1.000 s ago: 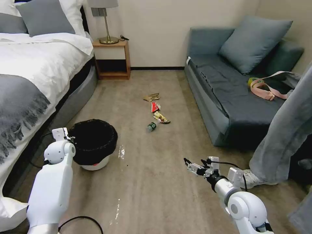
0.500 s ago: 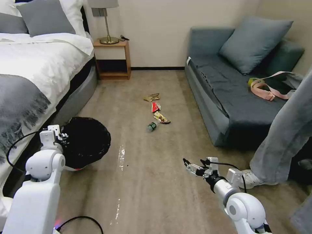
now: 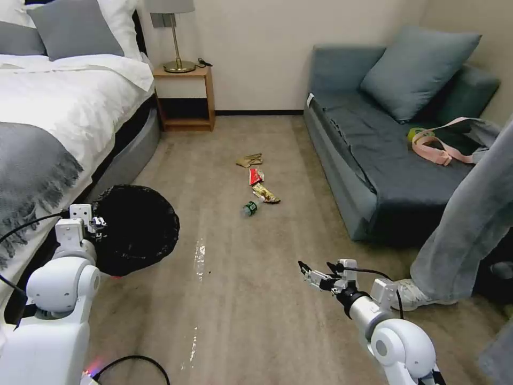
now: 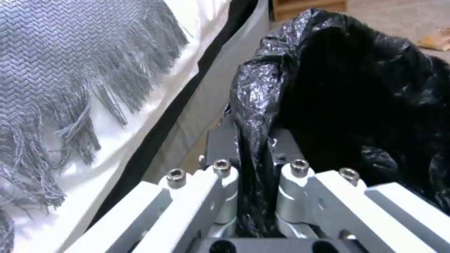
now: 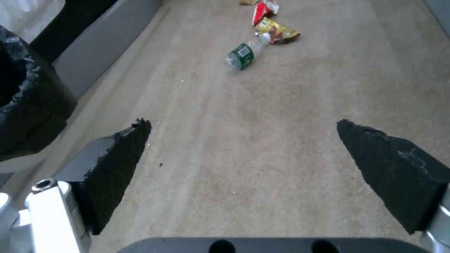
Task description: Pick up the trash bin, then pick up the garbage on the floor and place it into the trash bin.
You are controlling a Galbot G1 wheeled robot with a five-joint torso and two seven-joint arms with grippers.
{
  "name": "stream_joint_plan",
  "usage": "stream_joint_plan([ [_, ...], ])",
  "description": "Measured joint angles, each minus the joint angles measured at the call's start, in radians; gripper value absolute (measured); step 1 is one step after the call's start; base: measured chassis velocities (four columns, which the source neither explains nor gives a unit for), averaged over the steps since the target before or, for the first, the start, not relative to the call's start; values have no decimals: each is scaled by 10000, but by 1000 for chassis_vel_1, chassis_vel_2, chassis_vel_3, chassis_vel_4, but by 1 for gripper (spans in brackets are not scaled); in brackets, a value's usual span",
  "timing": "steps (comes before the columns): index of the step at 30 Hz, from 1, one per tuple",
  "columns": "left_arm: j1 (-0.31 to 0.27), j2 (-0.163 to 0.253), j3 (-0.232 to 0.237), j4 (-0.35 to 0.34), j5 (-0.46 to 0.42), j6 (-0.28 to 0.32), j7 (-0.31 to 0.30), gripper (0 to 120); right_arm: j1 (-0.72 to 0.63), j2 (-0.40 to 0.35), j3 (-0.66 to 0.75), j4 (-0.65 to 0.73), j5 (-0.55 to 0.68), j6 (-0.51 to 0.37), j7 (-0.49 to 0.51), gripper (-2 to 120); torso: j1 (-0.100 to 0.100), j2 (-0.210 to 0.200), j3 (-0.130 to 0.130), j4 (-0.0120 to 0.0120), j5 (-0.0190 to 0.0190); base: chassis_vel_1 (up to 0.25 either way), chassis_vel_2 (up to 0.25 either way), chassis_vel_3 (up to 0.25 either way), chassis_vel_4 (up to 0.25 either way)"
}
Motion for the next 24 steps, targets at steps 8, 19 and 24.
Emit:
stream_joint_plan([
  [8,163,-79,18,2,78,-123,61,5,-17,-12,-1,-193,-146,297,-181,100,0,0,0,0,0,0,0,0,0],
  [19,318,-291,106,136,273,-287,96,5,2,-13,-95,-372,-296,516,-348,100,-1,0,0,0,0,0,0,0,0],
  [24,327,-367,180,174,365,-319,98,5,32,-31,-104,-440,-313,575,-359,100,0,0,0,0,0,-30,36,38,-47],
])
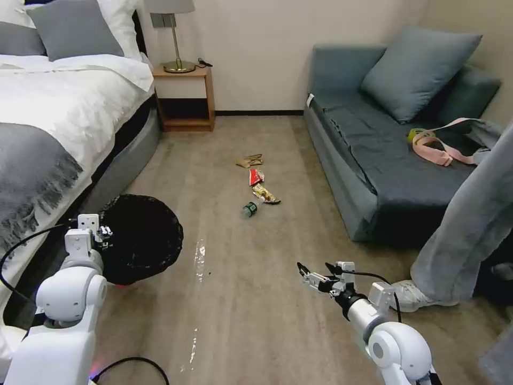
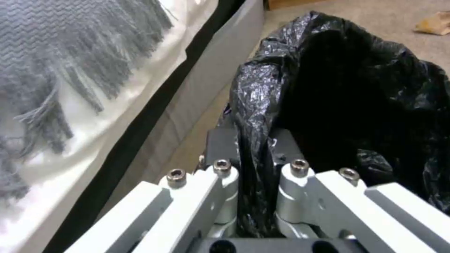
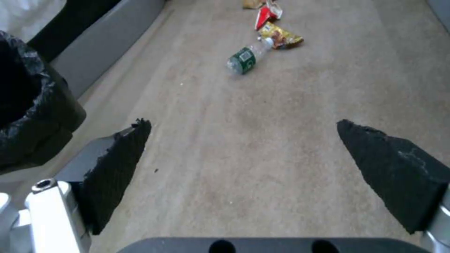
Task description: Pick up the trash bin, then pick up the garbage on the floor and place it into the trash bin.
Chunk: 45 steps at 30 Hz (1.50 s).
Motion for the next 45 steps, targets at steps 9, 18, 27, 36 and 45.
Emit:
stream_joint_plan([
  [9,-121,-28,85,103,67,-16,3,5,52,-35,5,-70,22,1,-2,100,1,0,1,0,0,-93,82,88,-87],
  [18,-305,39,126,350,71,-64,67,5,158,7,-46,-259,31,-29,-2,100,0,0,1,0,0,-61,62,54,-59],
  [27,-419,128,106,508,41,-129,128,5,243,67,-132,-405,-4,-54,4,100,1,-1,1,0,0,-84,83,79,-81],
  [36,-468,114,112,583,51,-140,130,5,304,62,-149,-516,-12,-55,5,100,1,-1,1,0,0,-78,65,74,-60],
  [45,-520,112,130,596,70,-143,134,5,389,41,-159,-587,2,-55,-4,100,0,-1,1,0,0,-87,77,72,-80],
])
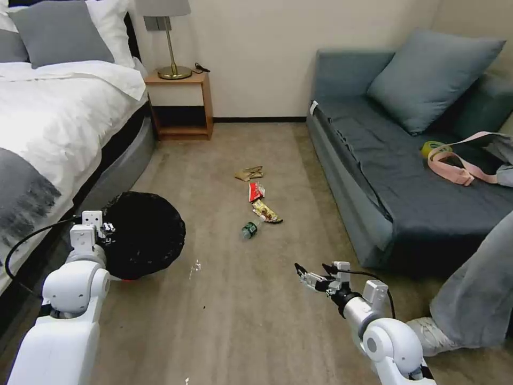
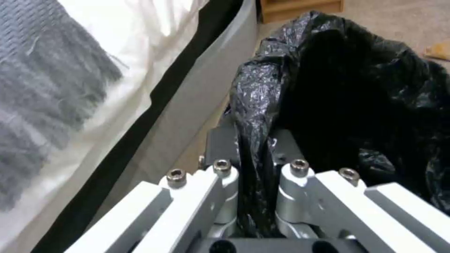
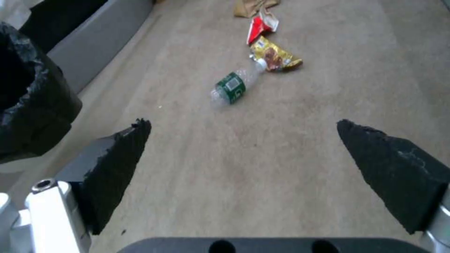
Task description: Pick up the trash bin, then pick up the garbage on the floor and place it into the trash bin.
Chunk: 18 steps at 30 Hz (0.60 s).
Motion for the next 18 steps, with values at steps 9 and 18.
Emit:
stream_joint_plan([
  [9,-60,35,27,14,45,0,-1,5,10,-19,-13,-39,1,6,-33,100,0,0,0,0,0,-83,82,77,-84],
  [18,-127,-22,6,16,32,-1,-2,5,13,-27,-18,-63,-20,12,-53,100,0,0,0,0,0,-98,80,88,-85],
])
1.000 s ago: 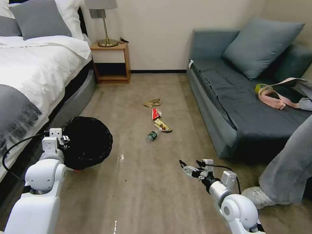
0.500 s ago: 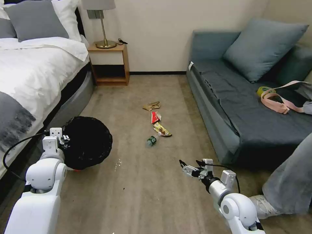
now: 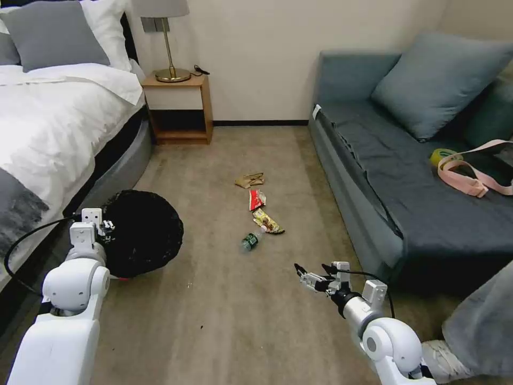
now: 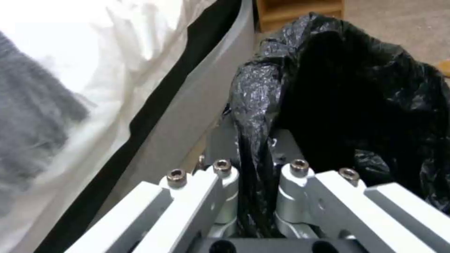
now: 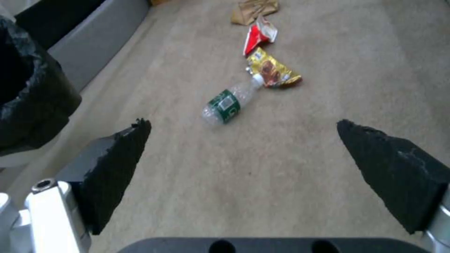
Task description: Pick up the trash bin, then pick up the garbage on the floor and place it into the trash bin.
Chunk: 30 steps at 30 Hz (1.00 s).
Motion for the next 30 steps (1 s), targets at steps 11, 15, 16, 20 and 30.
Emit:
stream_joint_plan([
  [11,61,-17,-61,44,-30,-38,-6,5,-42,36,-29,10,-104,1,-23,100,1,0,0,0,1,-104,106,101,-107],
  [15,82,-30,-69,38,-38,-46,-9,5,-63,46,-43,38,-138,1,-26,100,1,0,0,1,0,-95,104,102,-95],
  [16,82,-31,-83,22,-51,-46,-9,5,-67,48,-46,48,-145,1,-26,100,0,0,0,1,0,-98,99,86,-86],
  [20,68,-20,-133,-33,-102,-47,-17,5,-88,50,-53,85,-159,1,-26,100,0,0,0,0,0,-112,93,83,-96],
  [30,175,-40,-166,-114,-121,-46,-35,5,-115,19,-148,120,-256,1,-49,100,0,0,0,0,0,-105,96,96,-98],
])
